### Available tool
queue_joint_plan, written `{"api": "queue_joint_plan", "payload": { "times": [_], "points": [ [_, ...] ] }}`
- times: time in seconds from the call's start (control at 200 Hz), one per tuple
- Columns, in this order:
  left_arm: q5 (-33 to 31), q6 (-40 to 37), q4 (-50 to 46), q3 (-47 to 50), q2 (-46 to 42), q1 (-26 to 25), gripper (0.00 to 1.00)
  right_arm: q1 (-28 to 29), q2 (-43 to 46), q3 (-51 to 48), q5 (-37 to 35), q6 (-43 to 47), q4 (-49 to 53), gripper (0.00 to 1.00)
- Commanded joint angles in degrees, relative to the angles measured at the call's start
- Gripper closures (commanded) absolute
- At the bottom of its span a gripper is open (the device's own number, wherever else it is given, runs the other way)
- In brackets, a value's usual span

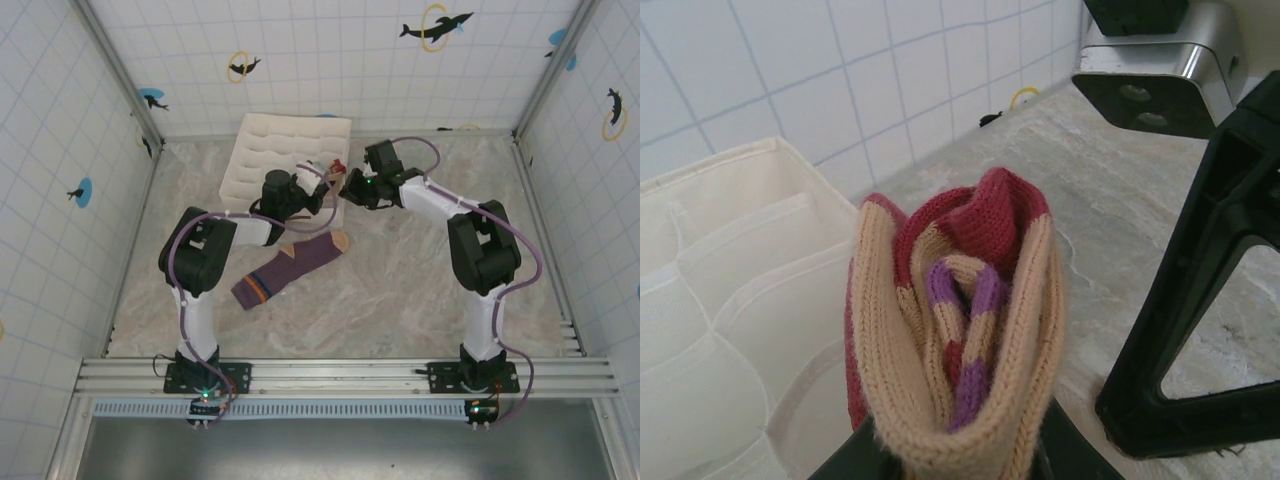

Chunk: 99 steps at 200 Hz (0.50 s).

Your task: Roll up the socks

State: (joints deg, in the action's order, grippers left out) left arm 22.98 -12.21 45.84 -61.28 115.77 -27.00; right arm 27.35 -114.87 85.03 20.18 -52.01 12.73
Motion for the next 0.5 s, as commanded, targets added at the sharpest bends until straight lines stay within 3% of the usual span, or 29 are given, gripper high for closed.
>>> {"api": "queue_joint_plan", "payload": {
  "times": [0.0, 0.49],
  "points": [
    [5.54, -3.34, -0.17, -1.39, 0.34, 0.04, 1.00, -1.15, -2.90, 0.84, -1.37, 1.55, 6.35, 1.00],
    [11.87, -4.64, -15.49, -9.28, 3.72, 2.08, 1.00, -2.97, -2.44, 3.55, -1.30, 4.13, 9.11, 1.00]
  ]
}}
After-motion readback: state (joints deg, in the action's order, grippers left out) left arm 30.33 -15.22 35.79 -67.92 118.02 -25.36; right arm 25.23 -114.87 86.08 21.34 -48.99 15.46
